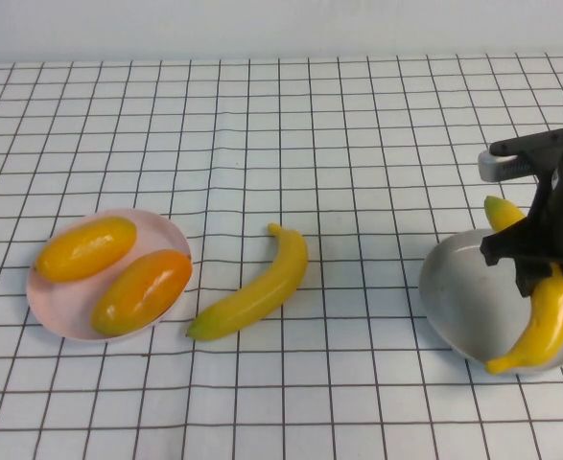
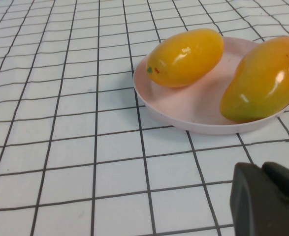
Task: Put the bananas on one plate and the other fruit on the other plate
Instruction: Put another type of fruit in the right plate
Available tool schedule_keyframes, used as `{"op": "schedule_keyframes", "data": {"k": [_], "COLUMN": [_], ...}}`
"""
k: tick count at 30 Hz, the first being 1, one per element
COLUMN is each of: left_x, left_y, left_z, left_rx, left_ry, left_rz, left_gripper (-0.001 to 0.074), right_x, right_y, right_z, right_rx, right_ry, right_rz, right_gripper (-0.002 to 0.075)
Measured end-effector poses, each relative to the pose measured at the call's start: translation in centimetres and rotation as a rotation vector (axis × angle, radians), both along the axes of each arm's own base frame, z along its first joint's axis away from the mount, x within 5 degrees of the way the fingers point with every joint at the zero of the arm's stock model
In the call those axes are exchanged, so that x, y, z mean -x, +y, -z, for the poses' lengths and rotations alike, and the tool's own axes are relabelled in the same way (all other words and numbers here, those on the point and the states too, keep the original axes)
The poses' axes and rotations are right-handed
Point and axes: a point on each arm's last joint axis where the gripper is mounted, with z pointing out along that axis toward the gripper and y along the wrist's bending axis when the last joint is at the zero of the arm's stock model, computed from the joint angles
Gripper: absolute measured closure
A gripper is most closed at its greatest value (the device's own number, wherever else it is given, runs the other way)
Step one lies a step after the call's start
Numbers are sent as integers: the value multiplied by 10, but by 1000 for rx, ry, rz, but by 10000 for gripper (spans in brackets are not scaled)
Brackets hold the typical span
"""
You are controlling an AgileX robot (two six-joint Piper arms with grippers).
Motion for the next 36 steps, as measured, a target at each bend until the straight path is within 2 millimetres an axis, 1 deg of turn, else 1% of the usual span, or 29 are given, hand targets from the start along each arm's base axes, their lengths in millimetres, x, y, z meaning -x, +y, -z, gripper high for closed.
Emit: {"op": "schedule_keyframes", "data": {"k": [3,6,9,11,14,18,20,22,26,29,31,33,36], "left_x": [0,0,0,0,0,0,0,0,0,0,0,0,0], "left_y": [0,0,0,0,0,0,0,0,0,0,0,0,0], "left_z": [0,0,0,0,0,0,0,0,0,0,0,0,0], "left_rx": [0,0,0,0,0,0,0,0,0,0,0,0,0], "left_ry": [0,0,0,0,0,0,0,0,0,0,0,0,0], "left_rz": [0,0,0,0,0,0,0,0,0,0,0,0,0], "left_gripper": [736,736,736,736,736,736,736,736,736,736,736,736,736], "right_x": [-13,-21,-27,-28,-30,-36,-37,-38,-30,-28,-33,-41,-59], "right_y": [-16,-25,-28,-28,-25,-15,-1,19,76,113,132,148,167], "right_z": [11,23,33,39,35,14,-1,-17,-44,-56,-61,-57,-40], "right_rx": [-27,-17,4,9,-16,-72,-95,-118,-175,-235,-270,-294,-322], "right_ry": [-2,0,13,28,32,30,20,-16,-98,-149,-170,-158,-137], "right_rz": [6,11,6,4,15,28,4,-43,-148,-179,-187,-187,-177], "right_gripper": [407,391,310,274,257,251,249,249,249,249,248,249,248]}}
